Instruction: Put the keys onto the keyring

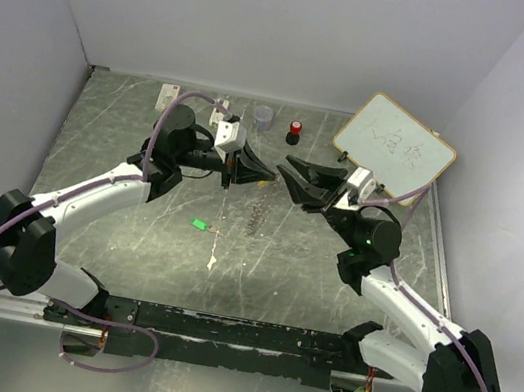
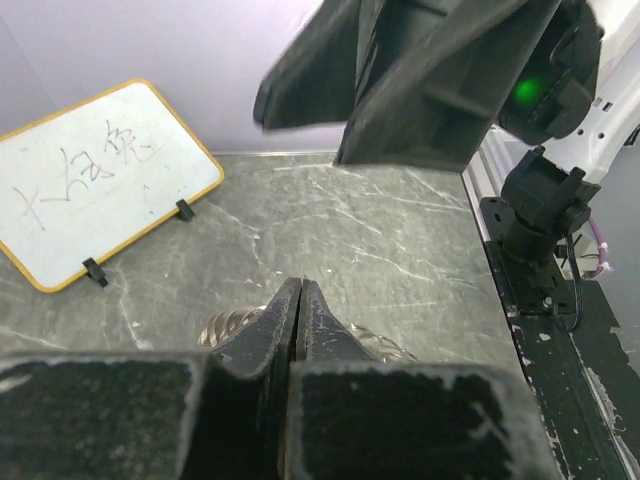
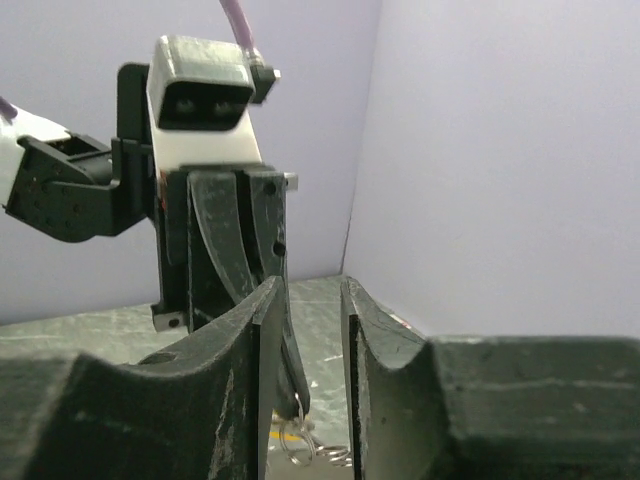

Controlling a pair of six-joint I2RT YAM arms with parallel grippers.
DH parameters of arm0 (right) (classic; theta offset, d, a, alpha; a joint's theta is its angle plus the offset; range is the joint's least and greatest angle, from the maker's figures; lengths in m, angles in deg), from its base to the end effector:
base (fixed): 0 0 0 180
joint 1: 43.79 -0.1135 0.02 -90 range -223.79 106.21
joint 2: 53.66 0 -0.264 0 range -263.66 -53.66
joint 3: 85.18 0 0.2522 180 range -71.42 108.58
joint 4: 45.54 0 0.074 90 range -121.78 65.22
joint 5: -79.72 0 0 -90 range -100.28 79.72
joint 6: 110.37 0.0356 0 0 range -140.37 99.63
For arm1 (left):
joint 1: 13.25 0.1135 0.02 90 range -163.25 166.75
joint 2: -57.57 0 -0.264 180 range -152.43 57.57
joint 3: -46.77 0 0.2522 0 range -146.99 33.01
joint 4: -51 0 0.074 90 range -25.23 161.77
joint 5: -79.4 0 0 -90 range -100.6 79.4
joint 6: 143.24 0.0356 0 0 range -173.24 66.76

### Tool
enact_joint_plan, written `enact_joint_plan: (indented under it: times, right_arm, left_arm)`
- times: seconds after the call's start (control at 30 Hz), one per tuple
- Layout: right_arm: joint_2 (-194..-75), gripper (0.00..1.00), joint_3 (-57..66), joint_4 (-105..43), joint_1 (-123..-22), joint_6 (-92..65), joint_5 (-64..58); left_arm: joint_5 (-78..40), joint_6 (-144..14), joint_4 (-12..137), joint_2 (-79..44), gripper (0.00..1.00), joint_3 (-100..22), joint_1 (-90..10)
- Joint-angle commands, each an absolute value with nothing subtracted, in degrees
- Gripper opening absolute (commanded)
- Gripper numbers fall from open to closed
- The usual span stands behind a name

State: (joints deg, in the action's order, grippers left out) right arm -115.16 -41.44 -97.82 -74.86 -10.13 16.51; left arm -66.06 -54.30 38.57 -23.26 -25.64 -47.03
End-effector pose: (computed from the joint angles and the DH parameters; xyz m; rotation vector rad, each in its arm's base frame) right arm 0.1813 0.1280 0.3285 -0.6155 0.8863 0.8784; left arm 0.2508 -0.2031 0.3438 1.1892 1.1574 -1.1892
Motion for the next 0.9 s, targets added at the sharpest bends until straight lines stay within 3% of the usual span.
enact_joint_plan:
  times: [0.0,0.6,0.87]
  right_arm:
    - [-112.4,0.3,-38.3,-92.6,-74.5,-12.8,16.3]
    - [-106.4,0.34,-32.9,-64.0,-74.5,-19.5,10.3]
    - [-105.2,0.34,-32.7,-58.9,-74.5,-20.7,8.9]
  left_arm:
    - [-65.5,-51.3,43.2,-21.8,0.07,-28.3,-46.8]
    - [-65.1,-48.0,48.1,-21.3,0.07,-30.9,-46.8]
    - [-65.0,-46.6,49.8,-21.5,0.07,-32.1,-46.8]
